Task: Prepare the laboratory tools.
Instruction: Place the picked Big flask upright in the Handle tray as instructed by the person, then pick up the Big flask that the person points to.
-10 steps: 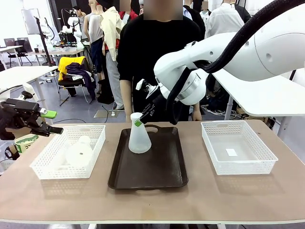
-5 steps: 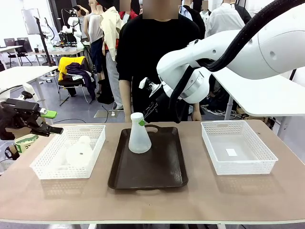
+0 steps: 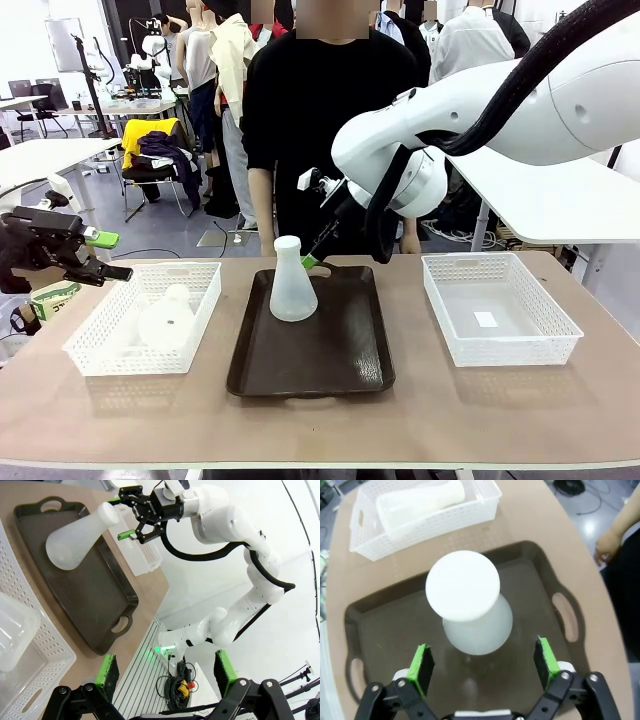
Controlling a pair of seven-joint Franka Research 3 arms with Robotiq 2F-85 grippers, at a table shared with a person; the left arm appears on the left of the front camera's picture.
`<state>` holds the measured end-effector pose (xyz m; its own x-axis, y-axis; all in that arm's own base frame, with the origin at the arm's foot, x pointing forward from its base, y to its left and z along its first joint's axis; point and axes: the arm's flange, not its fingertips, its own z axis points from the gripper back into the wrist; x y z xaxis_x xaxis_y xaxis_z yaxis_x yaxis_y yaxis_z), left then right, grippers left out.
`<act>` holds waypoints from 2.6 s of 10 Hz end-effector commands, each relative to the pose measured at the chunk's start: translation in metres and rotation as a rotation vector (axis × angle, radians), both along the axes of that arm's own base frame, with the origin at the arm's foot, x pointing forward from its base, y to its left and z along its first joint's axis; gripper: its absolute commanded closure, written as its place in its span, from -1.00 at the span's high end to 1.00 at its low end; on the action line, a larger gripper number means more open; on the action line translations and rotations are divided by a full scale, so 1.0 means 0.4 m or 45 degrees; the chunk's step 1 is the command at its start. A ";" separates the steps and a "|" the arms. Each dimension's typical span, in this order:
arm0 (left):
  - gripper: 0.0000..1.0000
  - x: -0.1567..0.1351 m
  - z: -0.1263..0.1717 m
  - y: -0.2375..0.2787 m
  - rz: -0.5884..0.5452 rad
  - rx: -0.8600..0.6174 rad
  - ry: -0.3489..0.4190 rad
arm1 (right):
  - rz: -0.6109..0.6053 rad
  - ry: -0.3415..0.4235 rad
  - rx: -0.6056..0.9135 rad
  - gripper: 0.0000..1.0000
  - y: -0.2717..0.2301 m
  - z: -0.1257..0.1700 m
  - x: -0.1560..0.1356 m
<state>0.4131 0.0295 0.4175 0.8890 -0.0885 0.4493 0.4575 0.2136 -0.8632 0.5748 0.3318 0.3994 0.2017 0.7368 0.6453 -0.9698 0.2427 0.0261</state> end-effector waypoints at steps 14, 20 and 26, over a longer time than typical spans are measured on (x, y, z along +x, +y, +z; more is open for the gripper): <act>1.00 -0.001 0.004 0.002 -0.005 -0.019 -0.020 | 0.059 -0.045 0.088 1.00 0.002 0.006 0.003; 1.00 -0.001 0.004 0.002 -0.005 -0.019 -0.020 | 0.032 0.132 0.085 1.00 -0.097 0.031 0.022; 1.00 -0.001 0.004 0.002 -0.005 -0.019 -0.020 | -0.813 0.175 -0.363 1.00 -0.437 0.070 -0.006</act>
<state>0.4131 0.0300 0.4175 0.8891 -0.0876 0.4493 0.4573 0.2139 -0.8632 0.5852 0.1499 0.4377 0.5639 0.6473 0.5128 -0.7588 0.6512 0.0123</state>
